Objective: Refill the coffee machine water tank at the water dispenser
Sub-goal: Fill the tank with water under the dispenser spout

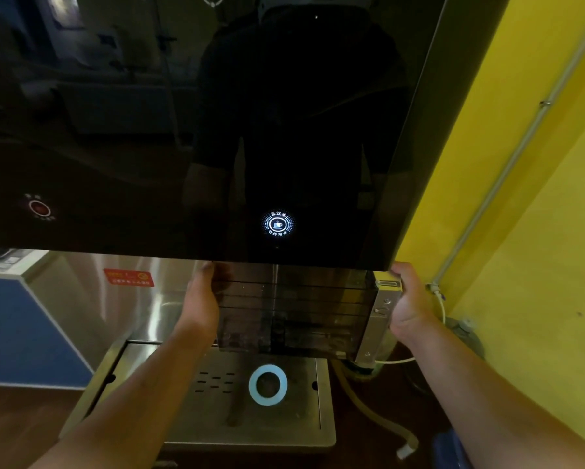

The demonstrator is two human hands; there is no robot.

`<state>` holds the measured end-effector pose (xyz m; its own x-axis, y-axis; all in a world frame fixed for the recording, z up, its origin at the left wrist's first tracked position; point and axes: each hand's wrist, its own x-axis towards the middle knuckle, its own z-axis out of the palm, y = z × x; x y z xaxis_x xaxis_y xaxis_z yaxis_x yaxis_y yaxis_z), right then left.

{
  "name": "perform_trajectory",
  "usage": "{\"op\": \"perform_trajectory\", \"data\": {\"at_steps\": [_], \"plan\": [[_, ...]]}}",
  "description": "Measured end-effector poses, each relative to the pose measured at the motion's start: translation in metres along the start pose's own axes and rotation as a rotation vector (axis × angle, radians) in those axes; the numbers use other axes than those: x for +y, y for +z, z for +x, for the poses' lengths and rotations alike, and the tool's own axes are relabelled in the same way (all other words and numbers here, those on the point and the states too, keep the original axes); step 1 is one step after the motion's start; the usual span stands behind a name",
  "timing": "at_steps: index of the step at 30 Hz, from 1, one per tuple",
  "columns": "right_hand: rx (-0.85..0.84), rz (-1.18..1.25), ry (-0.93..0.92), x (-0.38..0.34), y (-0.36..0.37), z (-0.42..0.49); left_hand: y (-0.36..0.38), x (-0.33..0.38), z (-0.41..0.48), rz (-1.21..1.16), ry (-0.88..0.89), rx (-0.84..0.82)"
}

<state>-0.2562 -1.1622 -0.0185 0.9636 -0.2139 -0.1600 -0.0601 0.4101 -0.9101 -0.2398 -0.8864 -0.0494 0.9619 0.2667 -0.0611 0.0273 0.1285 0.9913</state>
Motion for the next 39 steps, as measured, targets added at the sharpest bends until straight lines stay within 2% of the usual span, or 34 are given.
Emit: {"op": "perform_trajectory", "data": {"at_steps": [32,39], "plan": [[-0.013,-0.019,-0.020,-0.0018,0.0027,-0.0015,-0.0044,-0.0031,0.0019,0.020,-0.014,-0.002],[-0.089,0.004,-0.023,-0.0035,0.0026,-0.0029,0.0012,0.0044,-0.0039,-0.008,0.004,-0.007]]}}
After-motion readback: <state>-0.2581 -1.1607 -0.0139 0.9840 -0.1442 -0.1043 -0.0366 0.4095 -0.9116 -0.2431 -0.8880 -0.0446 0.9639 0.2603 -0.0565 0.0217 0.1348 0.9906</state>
